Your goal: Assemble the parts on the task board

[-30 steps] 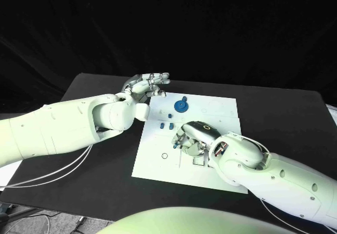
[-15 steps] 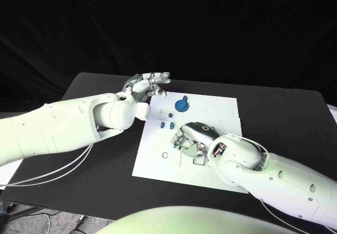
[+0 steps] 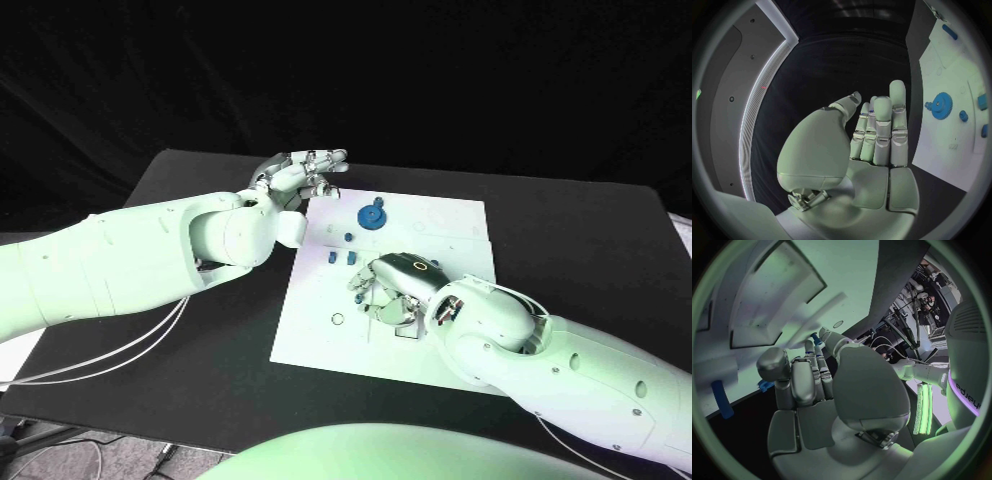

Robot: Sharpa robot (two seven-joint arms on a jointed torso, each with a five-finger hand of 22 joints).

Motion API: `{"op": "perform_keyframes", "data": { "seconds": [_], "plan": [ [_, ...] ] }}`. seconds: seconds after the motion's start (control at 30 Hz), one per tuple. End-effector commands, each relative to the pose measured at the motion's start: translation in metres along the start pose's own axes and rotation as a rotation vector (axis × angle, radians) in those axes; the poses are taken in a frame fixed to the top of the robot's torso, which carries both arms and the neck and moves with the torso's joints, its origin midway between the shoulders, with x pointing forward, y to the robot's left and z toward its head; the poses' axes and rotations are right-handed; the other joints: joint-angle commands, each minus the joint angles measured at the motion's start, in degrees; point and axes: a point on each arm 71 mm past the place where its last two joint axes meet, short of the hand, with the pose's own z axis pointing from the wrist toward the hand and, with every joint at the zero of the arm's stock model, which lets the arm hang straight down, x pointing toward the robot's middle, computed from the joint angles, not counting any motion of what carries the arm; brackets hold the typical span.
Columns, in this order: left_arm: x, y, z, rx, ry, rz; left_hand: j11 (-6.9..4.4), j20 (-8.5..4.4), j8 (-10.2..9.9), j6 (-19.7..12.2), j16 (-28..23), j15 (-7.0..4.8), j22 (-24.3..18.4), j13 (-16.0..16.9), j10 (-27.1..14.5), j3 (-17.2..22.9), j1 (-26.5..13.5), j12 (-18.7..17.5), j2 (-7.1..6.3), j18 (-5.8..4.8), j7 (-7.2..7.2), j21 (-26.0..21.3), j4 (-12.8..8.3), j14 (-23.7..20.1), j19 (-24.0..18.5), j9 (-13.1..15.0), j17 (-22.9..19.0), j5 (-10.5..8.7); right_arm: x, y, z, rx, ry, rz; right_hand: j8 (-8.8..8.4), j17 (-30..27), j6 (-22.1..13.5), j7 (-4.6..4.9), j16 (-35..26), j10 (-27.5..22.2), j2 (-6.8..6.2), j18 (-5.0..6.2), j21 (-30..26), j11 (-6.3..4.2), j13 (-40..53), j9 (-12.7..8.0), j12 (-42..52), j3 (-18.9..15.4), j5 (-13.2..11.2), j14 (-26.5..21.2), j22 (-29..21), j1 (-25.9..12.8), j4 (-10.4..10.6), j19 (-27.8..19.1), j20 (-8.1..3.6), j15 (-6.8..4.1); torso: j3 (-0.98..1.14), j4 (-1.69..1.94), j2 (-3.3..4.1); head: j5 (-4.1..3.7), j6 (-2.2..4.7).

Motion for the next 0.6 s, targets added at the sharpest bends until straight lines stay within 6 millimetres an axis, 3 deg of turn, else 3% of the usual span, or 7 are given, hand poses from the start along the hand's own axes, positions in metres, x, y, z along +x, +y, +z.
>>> {"op": "perform_keyframes", "data": {
  "seconds": [0.03,0.17,0.27,0.4,0.5,0.6],
  "plan": [
    [0.002,0.0,0.0,-0.004,0.015,-0.002,-0.01,0.39,0.27,-0.51,0.13,-0.01,-0.06,0.09,-0.35,-0.36,0.14,0.32,0.54,0.56,0.05,-0.26,-0.13,-0.23,0.15,-0.02,-0.09,0.06,0.0,-0.007,-0.004,0.04,-0.022,-0.006,0.2,-0.14,0.28,0.5,-0.17,-0.18,0.91,-0.01,-0.27,0.72,0.11,0.12,0.62,-0.35,0.45,1.39,-0.01,0.09,-0.09,0.06,0.35,0.34,0.04,0.01,-0.03,-0.06,0.08],
    [0.001,0.0,0.0,-0.006,0.015,-0.002,-0.01,0.39,0.28,-0.52,0.13,-0.01,-0.06,0.1,-0.38,-0.36,0.16,0.34,0.57,0.56,0.05,-0.26,-0.13,-0.24,0.15,-0.02,-0.12,0.06,-0.008,-0.009,-0.013,0.038,-0.054,0.006,0.37,-0.31,1.12,0.68,-0.19,0.76,1.34,-0.03,-0.2,0.65,0.16,0.22,1.63,-0.31,1.52,1.38,0.09,0.38,-0.33,0.23,0.3,0.28,0.09,-0.05,-0.04,-0.44,0.49],
    [0.0,0.0,0.0,-0.006,0.015,-0.003,-0.01,0.39,0.28,-0.52,0.13,-0.01,-0.06,0.1,-0.38,-0.36,0.16,0.34,0.57,0.56,0.05,-0.26,-0.13,-0.24,0.15,-0.02,-0.12,0.06,-0.023,-0.014,-0.022,0.056,-0.086,0.014,0.33,-0.47,1.39,0.59,-0.24,1.39,1.26,-0.02,-0.22,0.53,0.15,0.22,2.18,-0.41,1.92,1.36,0.06,0.24,-0.33,0.26,0.25,0.21,0.0,-0.16,-0.02,-0.89,0.83],
    [0.0,0.0,0.0,-0.007,0.019,-0.004,0.0,0.4,0.3,-0.53,0.12,-0.01,-0.06,0.1,-0.41,-0.37,0.18,0.38,0.59,0.56,0.06,-0.27,-0.14,-0.26,0.15,-0.02,-0.17,0.06,-0.046,-0.027,-0.031,0.098,-0.122,-0.003,-0.03,-1.22,0.84,0.34,-0.69,0.2,0.25,0.16,-0.93,0.49,-0.1,0.04,2.03,-1.68,1.29,1.17,-0.95,-0.67,-0.07,-0.23,0.26,0.22,-0.05,-0.38,-0.05,-1.39,1.24],
    [0.0,0.0,0.0,-0.007,0.021,-0.005,0.0,0.4,0.3,-0.53,0.12,-0.01,-0.06,0.1,-0.41,-0.37,0.18,0.38,0.59,0.56,0.06,-0.27,-0.14,-0.26,0.15,-0.02,-0.17,0.06,-0.062,-0.041,-0.037,0.136,-0.144,-0.035,-0.15,-2.14,-0.78,0.78,-1.31,-1.29,-0.34,0.26,-1.65,0.73,-0.05,-0.13,2.01,-3.47,0.53,0.93,-1.87,-0.81,0.07,-0.7,0.52,0.38,-0.09,-0.5,-0.15,-1.69,1.49],
    [0.0,0.0,0.0,-0.007,0.023,-0.005,0.0,0.4,0.3,-0.53,0.12,-0.01,-0.06,0.1,-0.41,-0.37,0.18,0.38,0.59,0.56,0.06,-0.27,-0.14,-0.26,0.15,-0.02,-0.17,0.06,-0.071,-0.058,-0.042,0.186,-0.141,-0.076,-0.08,-2.68,-1.58,0.25,-1.64,-2.24,-0.54,0.37,-2.15,0.77,-0.01,-0.08,2.43,-5.66,-0.14,0.87,-2.44,-0.43,0.35,-0.97,0.71,0.49,-0.18,-0.56,-0.21,-2.04,1.77]
  ]
}}
